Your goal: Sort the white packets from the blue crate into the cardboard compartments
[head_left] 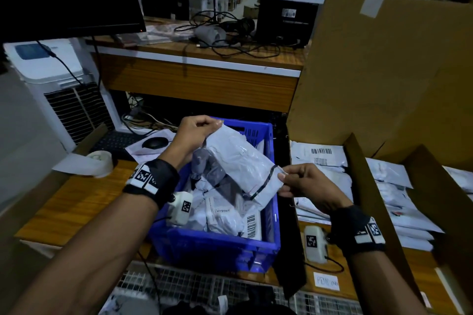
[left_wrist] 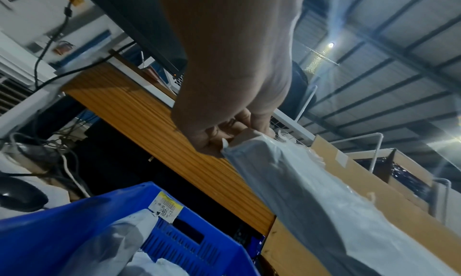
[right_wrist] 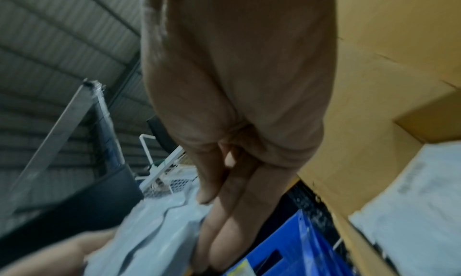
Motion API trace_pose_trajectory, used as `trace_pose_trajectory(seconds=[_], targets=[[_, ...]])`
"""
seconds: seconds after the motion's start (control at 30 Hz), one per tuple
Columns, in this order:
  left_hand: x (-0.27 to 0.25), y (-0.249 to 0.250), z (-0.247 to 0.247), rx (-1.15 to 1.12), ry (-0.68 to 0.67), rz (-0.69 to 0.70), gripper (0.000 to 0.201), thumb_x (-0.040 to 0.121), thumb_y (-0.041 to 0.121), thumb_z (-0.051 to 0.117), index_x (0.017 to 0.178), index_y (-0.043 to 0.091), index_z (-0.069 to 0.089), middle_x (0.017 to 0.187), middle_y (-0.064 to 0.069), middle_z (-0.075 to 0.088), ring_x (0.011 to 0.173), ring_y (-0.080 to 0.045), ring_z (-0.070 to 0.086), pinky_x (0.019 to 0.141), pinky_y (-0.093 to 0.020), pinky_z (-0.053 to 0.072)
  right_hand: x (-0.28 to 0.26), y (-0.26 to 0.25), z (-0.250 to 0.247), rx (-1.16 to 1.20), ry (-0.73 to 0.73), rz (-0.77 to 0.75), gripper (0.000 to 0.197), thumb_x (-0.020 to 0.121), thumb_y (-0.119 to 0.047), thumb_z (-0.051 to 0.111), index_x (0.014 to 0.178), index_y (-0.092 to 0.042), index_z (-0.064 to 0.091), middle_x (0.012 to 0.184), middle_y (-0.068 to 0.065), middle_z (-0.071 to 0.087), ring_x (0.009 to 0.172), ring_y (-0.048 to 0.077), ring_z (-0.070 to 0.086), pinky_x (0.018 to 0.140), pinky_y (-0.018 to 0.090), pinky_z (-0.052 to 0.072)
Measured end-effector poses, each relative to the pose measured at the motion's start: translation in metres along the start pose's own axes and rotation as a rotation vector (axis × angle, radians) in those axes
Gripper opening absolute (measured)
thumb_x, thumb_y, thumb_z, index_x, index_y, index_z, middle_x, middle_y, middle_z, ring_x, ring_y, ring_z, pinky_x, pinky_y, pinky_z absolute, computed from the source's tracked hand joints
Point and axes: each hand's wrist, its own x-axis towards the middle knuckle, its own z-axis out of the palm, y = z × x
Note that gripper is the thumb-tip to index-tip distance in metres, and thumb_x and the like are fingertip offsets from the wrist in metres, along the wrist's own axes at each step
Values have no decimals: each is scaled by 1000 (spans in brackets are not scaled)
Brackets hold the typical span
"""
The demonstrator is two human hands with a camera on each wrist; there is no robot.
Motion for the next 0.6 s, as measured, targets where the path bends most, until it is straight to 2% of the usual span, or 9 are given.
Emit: trace_pose_trajectory(seconds=[0.1, 0.2, 0.23, 0.3, 0.37, 0.4, 0.47, 0.53, 0.6], targets=[[1, -5, -3, 23, 37, 9, 15, 92, 21, 82, 89, 7, 80, 81, -12, 75, 73, -23, 63, 67, -36, 48, 5, 0, 0, -41, 72, -13, 19, 106, -10, 62, 108, 3, 76, 87, 13, 73, 72, 18, 69, 75, 31, 62], [-5, -5, 1, 87, 75, 116, 16, 93, 30, 82, 91, 14, 81, 88, -11, 78, 79, -22, 69, 73, -42, 55, 14, 5, 0, -200, 312, -32, 15, 104, -13, 66, 105, -5, 78, 83, 10, 77, 73, 22, 75, 75, 40, 64], [-7, -2, 2, 113, 89, 171, 17, 94, 34, 81, 92, 17, 81, 90, -8, 78, 82, -22, 72, 75, -42, 56, 15, 6, -1, -265, 411, -28, 14, 102, -19, 69, 101, -8, 77, 83, 9, 79, 73, 23, 78, 76, 44, 65], [-16, 9, 5, 150, 114, 301, 18, 96, 37, 79, 93, 19, 80, 89, 0, 78, 86, -19, 73, 75, -38, 57, 16, 6, 0, -355, 539, -17, 36, 98, -44, 71, 90, -9, 73, 75, 9, 78, 70, 26, 79, 80, 51, 65], [-30, 20, 12, 196, 134, 470, 15, 97, 32, 78, 92, 17, 78, 91, 4, 75, 87, -13, 71, 76, -28, 54, 14, -5, 7, -238, 491, 81, 67, 96, -67, 62, 87, -2, 73, 74, 15, 78, 74, 34, 78, 82, 52, 65], [-38, 26, 17, 226, 117, 554, 14, 97, 29, 79, 92, 15, 78, 92, 4, 74, 88, -13, 70, 77, -25, 53, 13, -13, 13, -100, 408, 165, 78, 95, -74, 56, 91, 3, 72, 79, 20, 78, 78, 38, 76, 80, 48, 65], [-52, 31, 28, 293, 19, 690, 12, 95, 24, 80, 91, 13, 77, 91, 3, 72, 86, -16, 69, 76, -28, 52, 15, -28, 26, 208, 199, 297, 92, 93, -81, 46, 109, 8, 67, 96, 28, 77, 92, 43, 75, 77, 43, 66], [-62, 29, 38, 369, -111, 784, 12, 93, 21, 83, 88, 11, 78, 89, 2, 71, 83, -17, 66, 72, -31, 51, 22, -37, 33, 442, 82, 319, 93, 94, -79, 48, 124, 8, 61, 109, 29, 76, 101, 44, 76, 83, 47, 66], [-68, 21, 45, 430, -257, 855, 12, 92, 22, 85, 88, 12, 80, 90, 4, 71, 84, -17, 64, 72, -32, 50, 31, -41, 33, 540, 104, 280, 76, 98, -65, 58, 129, 4, 61, 98, 21, 78, 86, 35, 79, 81, 49, 65]])
